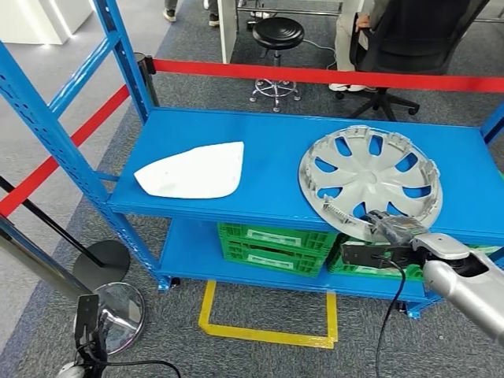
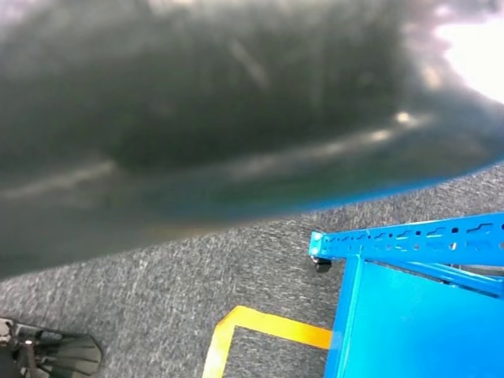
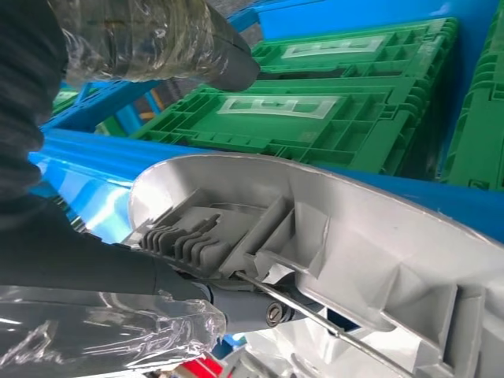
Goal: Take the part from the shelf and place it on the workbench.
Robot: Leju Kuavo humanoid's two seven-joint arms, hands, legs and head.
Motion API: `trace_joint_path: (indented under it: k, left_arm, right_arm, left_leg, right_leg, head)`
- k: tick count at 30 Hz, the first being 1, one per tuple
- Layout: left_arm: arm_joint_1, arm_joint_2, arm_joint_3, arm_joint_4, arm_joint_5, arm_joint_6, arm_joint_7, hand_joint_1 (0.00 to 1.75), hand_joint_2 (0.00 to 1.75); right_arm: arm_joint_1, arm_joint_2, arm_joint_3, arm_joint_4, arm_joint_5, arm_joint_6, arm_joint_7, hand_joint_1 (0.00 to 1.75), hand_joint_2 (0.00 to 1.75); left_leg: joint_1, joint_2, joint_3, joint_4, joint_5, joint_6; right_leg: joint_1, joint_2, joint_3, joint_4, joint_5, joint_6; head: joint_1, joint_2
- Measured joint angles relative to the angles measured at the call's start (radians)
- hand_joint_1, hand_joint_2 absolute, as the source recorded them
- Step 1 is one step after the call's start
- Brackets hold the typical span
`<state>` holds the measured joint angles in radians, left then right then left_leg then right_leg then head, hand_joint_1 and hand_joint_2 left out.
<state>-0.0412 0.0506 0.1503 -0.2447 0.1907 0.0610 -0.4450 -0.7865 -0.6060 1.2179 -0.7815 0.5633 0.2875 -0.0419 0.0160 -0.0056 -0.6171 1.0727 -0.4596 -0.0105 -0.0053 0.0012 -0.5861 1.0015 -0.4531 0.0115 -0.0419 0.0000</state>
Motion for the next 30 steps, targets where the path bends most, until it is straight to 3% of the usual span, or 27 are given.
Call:
trace_joint_path:
  k: [2, 5, 7, 9, 10, 11, 12, 14, 16, 18, 23, 24, 27, 28, 30]
  left_arm:
    - [0.001, -0.001, 0.003, 0.0, 0.0, 0.0, -0.001, 0.0, 0.0]
    - [0.002, -0.003, 0.005, 0.001, 0.0, 0.0, -0.003, 0.0, 0.0]
    - [0.002, -0.003, 0.007, 0.002, 0.0, 0.0, -0.004, 0.0, 0.0]
    - [0.003, -0.004, 0.009, 0.002, 0.0, 0.0, -0.004, 0.0, 0.0]
    - [0.003, -0.004, 0.01, 0.002, 0.0, 0.001, -0.004, 0.0, 0.0]
    - [0.004, -0.004, 0.011, 0.003, 0.0, 0.001, -0.004, 0.0, 0.0]
    - [0.004, -0.004, 0.012, 0.004, 0.0, 0.002, -0.004, 0.0, 0.0]
    - [0.003, -0.005, 0.016, 0.005, -0.001, 0.002, -0.005, 0.0, 0.0]
    - [0.003, -0.007, 0.021, 0.005, -0.001, 0.003, -0.005, 0.0, 0.0]
    - [0.004, -0.008, 0.024, 0.006, -0.001, 0.004, -0.006, 0.0, 0.0]
    - [0.006, -0.008, 0.026, 0.006, -0.002, 0.004, -0.007, 0.0, 0.0]
    - [0.006, -0.008, 0.026, 0.007, -0.002, 0.004, -0.007, 0.0, 0.0]
    - [0.011, -0.007, 0.028, 0.008, -0.002, 0.006, -0.009, 0.0, 0.0]
    - [0.013, -0.007, 0.029, 0.008, -0.002, 0.006, -0.009, 0.0, 0.0]
    - [0.016, -0.006, 0.029, 0.008, -0.002, 0.006, -0.009, 0.0, 0.0]
  right_arm:
    - [0.004, 0.001, 0.0, -0.001, 0.019, -0.009, 0.009, 0.0, 1.75]
    - [0.013, 0.001, 0.0, -0.003, 0.041, -0.02, 0.021, 0.0, 1.75]
    - [0.02, 0.001, 0.0, -0.003, 0.05, -0.025, 0.025, 0.0, 1.75]
    - [0.028, 0.001, 0.001, -0.006, 0.061, -0.029, 0.028, 0.0, 1.75]
    - [0.031, 0.002, 0.001, -0.007, 0.067, -0.031, 0.029, 0.0, 1.75]
    - [0.033, 0.002, 0.001, -0.009, 0.075, -0.034, 0.03, 0.0, 1.75]
    - [0.035, 0.003, 0.001, -0.01, 0.083, -0.037, 0.03, 0.0, 1.75]
    - [0.036, 0.004, 0.001, -0.015, 0.099, -0.045, 0.032, 0.0, 1.75]
    - [0.037, 0.007, 0.001, -0.022, 0.113, -0.052, 0.036, 0.0, 1.75]
    - [0.04, 0.009, 0.0, -0.028, 0.124, -0.056, 0.04, 0.0, 1.75]
    - [0.042, 0.009, -0.001, -0.033, 0.13, -0.058, 0.042, 0.0, 1.75]
    - [0.044, 0.01, -0.001, -0.037, 0.135, -0.06, 0.044, 0.0, 1.75]
    - [0.066, 0.011, -0.005, -0.06, 0.161, -0.068, 0.06, 0.0, 1.75]
    - [0.073, 0.012, -0.006, -0.066, 0.165, -0.069, 0.064, 0.0, 1.75]
    - [0.076, 0.012, -0.006, -0.071, 0.167, -0.069, 0.065, 0.0, 1.75]
  left_leg:
    - [-0.001, -0.001, 0.018, -0.041, -0.001, 0.012]
    - [0.0, 0.0, 0.017, -0.045, 0.001, 0.032]
    - [0.002, 0.0, 0.016, -0.047, 0.004, 0.042]
    - [-0.001, 0.0, 0.014, -0.047, 0.004, 0.047]
    - [-0.002, 0.0, 0.013, -0.047, 0.003, 0.048]
    - [-0.003, 0.0, 0.014, -0.047, 0.003, 0.048]
    - [-0.003, 0.0, 0.015, -0.047, 0.003, 0.047]
    - [-0.005, 0.0, 0.018, -0.047, 0.001, 0.045]
    - [-0.007, 0.0, 0.016, -0.045, 0.001, 0.037]
    - [-0.006, 0.001, 0.013, -0.045, 0.003, 0.028]
    - [-0.004, 0.0, 0.014, -0.047, 0.006, 0.022]
    - [-0.004, 0.001, 0.01, -0.036, -0.004, 0.017]
    - [0.001, 0.001, -0.078, 0.163, -0.104, -0.004]
    - [0.003, 0.002, -0.1, 0.211, -0.116, -0.007]
    - [0.006, 0.002, -0.066, 0.143, -0.063, -0.01]
  right_leg:
    - [0.004, 0.003, -0.006, 0.005, -0.001, 0.01]
    - [0.001, 0.002, -0.017, 0.018, -0.012, 0.024]
    - [0.0, 0.001, -0.061, 0.105, -0.063, 0.031]
    - [-0.001, 0.0, -0.125, 0.24, -0.121, 0.034]
    - [-0.001, 0.0, -0.147, 0.284, -0.132, 0.034]
    - [-0.001, 0.0, -0.149, 0.289, -0.123, 0.033]
    - [-0.001, 0.0, -0.133, 0.257, -0.098, 0.031]
    - [0.001, 0.0, -0.064, 0.122, -0.035, 0.022]
    - [0.004, 0.0, -0.011, 0.025, -0.011, 0.014]
    - [0.008, 0.001, 0.0, 0.008, -0.014, 0.011]
    - [0.01, 0.001, -0.001, 0.008, -0.012, 0.007]
    - [0.008, 0.0, 0.002, 0.003, -0.01, 0.002]
    - [0.0, -0.006, 0.011, -0.008, -0.004, -0.013]
    - [0.0, -0.006, 0.011, -0.008, -0.004, -0.014]
    - [-0.003, -0.005, 0.013, -0.006, -0.006, -0.011]
  head:
    - [0.001, 0.0]
    - [0.003, 0.0]
    - [0.006, 0.0]
    - [0.008, 0.0]
    - [0.008, 0.0]
    - [0.008, 0.0]
    - [0.008, 0.0]
    - [0.008, 0.0]
    - [0.007, 0.0]
    - [0.007, 0.0]
    - [0.007, 0.0]
    - [0.005, 0.0]
    - [0.001, 0.0]
    - [0.001, 0.0]
    - [0.001, 0.0]
